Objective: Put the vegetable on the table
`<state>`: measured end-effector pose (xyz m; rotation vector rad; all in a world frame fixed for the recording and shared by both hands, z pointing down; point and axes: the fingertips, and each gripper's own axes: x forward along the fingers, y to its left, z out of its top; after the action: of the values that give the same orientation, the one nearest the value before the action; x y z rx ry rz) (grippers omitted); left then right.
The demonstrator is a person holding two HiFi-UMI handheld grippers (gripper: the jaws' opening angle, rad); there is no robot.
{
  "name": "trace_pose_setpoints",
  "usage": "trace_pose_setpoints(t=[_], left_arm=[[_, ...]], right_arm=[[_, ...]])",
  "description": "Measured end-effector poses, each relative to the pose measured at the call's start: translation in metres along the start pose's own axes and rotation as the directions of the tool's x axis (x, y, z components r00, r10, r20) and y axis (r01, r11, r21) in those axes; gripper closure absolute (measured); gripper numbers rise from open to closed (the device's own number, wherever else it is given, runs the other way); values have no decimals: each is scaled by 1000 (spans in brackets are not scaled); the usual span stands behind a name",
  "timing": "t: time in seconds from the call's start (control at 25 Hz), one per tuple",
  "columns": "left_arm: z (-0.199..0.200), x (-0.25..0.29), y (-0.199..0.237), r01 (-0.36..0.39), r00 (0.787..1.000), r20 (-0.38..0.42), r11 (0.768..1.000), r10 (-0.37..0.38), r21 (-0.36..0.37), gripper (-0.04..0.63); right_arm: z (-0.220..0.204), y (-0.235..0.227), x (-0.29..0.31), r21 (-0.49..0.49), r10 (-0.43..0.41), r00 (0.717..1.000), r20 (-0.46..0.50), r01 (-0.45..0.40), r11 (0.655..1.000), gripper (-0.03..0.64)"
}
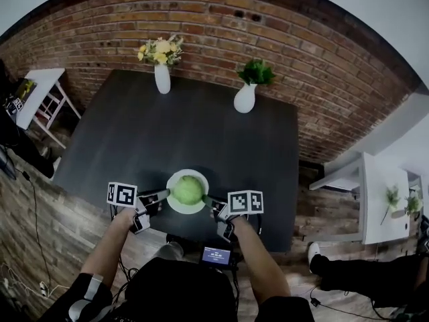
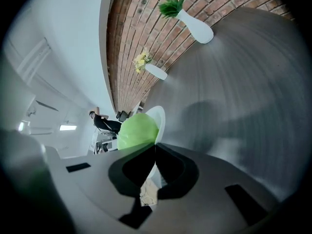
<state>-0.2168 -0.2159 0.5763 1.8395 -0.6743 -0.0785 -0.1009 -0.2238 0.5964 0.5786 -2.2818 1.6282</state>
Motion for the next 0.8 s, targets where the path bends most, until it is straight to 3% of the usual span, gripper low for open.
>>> trace_pose_setpoints(t=[0.36, 0.8], left_arm=[[54, -13, 28, 45, 994, -102, 999, -43, 19, 592], [60, 24, 33, 60, 988, -146, 998, -58, 8, 592]], right_arm=[[31, 13, 40, 53, -51, 995, 82, 47, 997, 606], [47, -11, 23, 84, -87, 991, 106, 78, 993, 606]])
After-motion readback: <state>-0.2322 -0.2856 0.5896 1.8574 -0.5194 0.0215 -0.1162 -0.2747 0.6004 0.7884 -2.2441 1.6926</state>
